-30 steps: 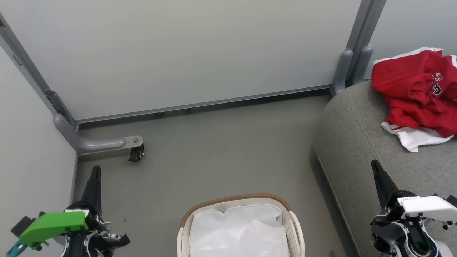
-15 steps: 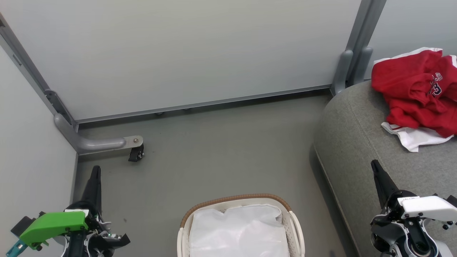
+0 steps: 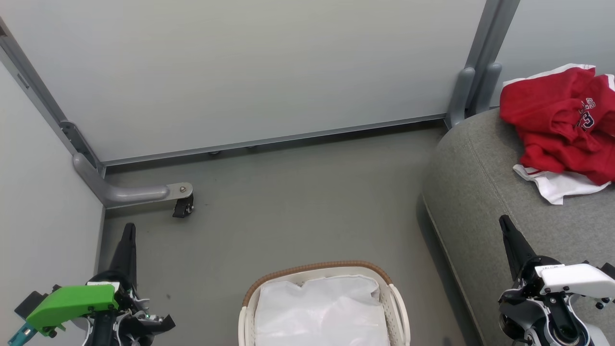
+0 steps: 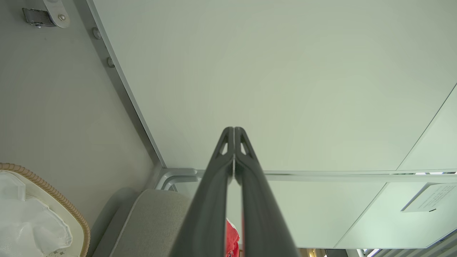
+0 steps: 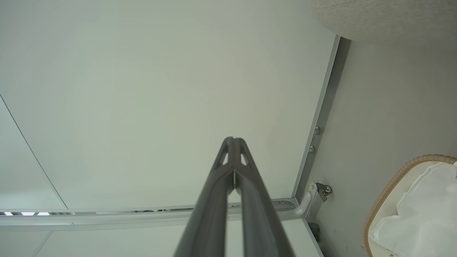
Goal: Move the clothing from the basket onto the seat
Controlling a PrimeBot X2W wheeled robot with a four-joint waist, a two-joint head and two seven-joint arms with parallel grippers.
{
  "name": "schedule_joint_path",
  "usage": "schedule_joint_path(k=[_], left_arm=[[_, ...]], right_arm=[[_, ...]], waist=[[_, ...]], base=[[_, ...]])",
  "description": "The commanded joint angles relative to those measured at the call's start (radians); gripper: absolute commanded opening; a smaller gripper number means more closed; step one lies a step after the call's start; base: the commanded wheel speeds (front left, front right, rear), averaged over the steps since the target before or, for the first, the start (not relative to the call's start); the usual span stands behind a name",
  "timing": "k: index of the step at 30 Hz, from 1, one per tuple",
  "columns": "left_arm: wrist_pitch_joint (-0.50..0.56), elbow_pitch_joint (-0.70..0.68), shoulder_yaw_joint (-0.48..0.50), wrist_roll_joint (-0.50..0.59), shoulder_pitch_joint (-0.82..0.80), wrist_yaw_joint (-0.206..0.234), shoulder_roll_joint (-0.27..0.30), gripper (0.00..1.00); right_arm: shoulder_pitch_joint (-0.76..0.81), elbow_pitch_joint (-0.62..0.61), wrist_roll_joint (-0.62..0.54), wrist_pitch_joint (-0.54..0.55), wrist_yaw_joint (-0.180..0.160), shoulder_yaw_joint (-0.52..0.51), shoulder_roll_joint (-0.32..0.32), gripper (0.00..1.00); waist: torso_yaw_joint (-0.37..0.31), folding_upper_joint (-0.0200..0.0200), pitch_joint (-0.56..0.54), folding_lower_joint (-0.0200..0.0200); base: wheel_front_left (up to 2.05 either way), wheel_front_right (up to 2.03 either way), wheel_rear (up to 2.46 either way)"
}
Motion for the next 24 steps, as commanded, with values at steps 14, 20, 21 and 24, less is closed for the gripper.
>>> schedule_joint_path(k=[14, 20, 21, 24], left_arm=[[0.003, -0.002, 0.002, -0.003, -0.010, -0.005, 0.005, 0.00], [0.003, -0.002, 0.002, -0.003, -0.010, -0.005, 0.005, 0.00], [0.003, -0.002, 0.002, -0.003, -0.010, -0.005, 0.005, 0.00], [0.003, -0.002, 0.002, -0.003, -0.010, -0.005, 0.005, 0.00]], right_arm=[[-0.006, -0.004, 0.003, 0.001, 0.000, -0.002, -0.006, 0.00], [-0.006, -0.004, 0.003, 0.001, 0.000, -0.002, -0.006, 0.00], [-0.006, -0.004, 0.003, 0.001, 0.000, -0.002, -0.006, 0.00], [-0.006, -0.004, 0.003, 0.001, 0.000, -0.002, -0.006, 0.00]], waist=[[0.000, 0.0000, 0.000, 0.0000], [0.000, 0.0000, 0.000, 0.0000], [0.000, 0.0000, 0.000, 0.0000], [0.000, 0.0000, 0.000, 0.0000]], base=[[0.00, 0.00, 0.00], [0.00, 0.00, 0.00], [0.00, 0.00, 0.00], [0.00, 0.00, 0.00]])
